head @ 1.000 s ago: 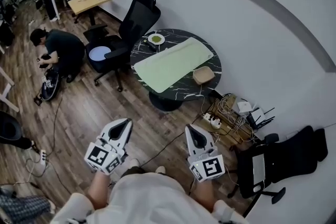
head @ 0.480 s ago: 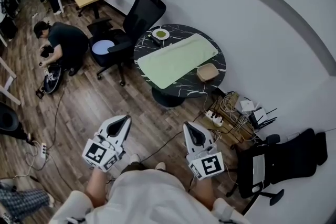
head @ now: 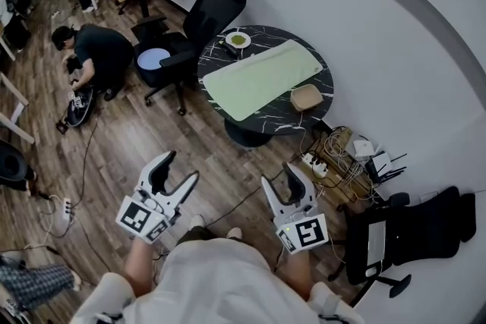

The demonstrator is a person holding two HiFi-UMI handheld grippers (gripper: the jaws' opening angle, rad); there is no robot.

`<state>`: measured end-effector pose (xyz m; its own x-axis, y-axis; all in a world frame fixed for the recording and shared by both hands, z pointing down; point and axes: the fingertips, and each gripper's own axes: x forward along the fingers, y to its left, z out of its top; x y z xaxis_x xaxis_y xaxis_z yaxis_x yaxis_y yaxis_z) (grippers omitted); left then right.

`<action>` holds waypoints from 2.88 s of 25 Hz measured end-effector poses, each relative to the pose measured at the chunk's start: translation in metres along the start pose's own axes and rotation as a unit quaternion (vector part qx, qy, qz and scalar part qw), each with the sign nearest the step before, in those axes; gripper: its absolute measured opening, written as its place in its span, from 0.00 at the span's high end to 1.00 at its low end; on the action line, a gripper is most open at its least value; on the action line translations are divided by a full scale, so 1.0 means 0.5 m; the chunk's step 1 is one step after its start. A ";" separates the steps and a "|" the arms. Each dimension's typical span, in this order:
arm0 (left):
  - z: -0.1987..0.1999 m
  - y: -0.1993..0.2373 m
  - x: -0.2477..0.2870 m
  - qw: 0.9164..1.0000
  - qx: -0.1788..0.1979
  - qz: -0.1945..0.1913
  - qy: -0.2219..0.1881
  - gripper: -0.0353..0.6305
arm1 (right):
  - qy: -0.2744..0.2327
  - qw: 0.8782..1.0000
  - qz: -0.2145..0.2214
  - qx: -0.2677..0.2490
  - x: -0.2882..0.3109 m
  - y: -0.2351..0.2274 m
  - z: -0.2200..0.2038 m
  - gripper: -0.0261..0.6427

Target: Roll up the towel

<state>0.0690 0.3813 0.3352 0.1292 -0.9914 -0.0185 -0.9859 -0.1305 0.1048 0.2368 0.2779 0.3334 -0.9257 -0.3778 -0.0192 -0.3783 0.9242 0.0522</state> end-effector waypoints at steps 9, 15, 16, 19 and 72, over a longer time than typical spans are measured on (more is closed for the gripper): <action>-0.027 0.033 0.024 0.999 -0.011 0.033 0.017 0.53 | -0.004 1.000 -0.022 0.000 -0.016 -0.073 -0.014 0.62; -0.060 0.046 0.053 0.997 -0.012 0.073 0.029 0.52 | 0.004 1.000 -0.023 0.007 -0.019 -0.145 -0.039 0.59; -0.059 0.052 0.059 0.996 -0.008 0.078 0.029 0.52 | 0.005 1.000 -0.023 0.009 -0.016 -0.157 -0.042 0.58; -0.046 0.081 0.077 0.996 -0.011 0.087 0.020 0.51 | 0.003 1.000 -0.023 0.012 0.007 -0.182 -0.047 0.58; -0.808 0.746 0.666 0.515 0.427 -0.505 0.545 0.55 | 0.609 0.784 0.063 -0.107 0.608 -0.181 -0.894 0.66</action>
<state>-0.2128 0.0006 0.7700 0.1465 0.1062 0.9835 0.0154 -0.9943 0.1050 -0.0095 0.0547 0.7690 -0.2185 -0.1781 0.9594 -0.1545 0.9771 0.1462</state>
